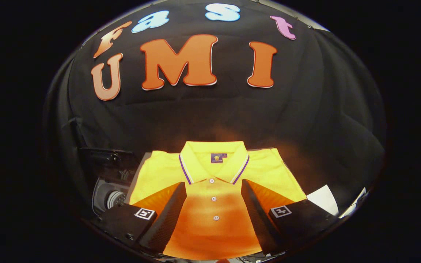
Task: Put the clothes into the washing machine and then close the washing machine lid.
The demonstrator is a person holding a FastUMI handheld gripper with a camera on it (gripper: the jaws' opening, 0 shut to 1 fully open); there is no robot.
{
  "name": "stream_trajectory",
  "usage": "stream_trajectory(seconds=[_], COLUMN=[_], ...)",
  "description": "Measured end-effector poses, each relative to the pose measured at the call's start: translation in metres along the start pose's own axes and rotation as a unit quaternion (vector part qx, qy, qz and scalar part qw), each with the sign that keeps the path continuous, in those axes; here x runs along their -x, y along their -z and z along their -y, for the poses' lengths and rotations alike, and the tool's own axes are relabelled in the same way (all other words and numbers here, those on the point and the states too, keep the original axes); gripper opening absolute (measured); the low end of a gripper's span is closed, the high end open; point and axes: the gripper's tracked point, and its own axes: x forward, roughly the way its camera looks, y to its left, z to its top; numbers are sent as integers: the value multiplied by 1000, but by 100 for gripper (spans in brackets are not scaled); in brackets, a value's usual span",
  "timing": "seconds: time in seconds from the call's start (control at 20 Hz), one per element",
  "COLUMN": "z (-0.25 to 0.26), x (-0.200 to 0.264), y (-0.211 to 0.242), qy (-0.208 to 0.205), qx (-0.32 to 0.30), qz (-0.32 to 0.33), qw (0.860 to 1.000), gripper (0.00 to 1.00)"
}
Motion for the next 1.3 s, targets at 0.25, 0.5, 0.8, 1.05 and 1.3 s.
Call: stream_trajectory(seconds=[0.25,0.5,0.8,1.05,1.3], z=[7,3,0,-4,-10], x=[-26,-36,-39,-40,-39], y=[20,43,41,36,37], qy=[5,-3,-20,-35,-43], qx=[-13,3,2,3,-12], qz=[-52,-113,-177,-174,-177], qw=[999,994,984,984,983], gripper=[99,99,96,73,34])
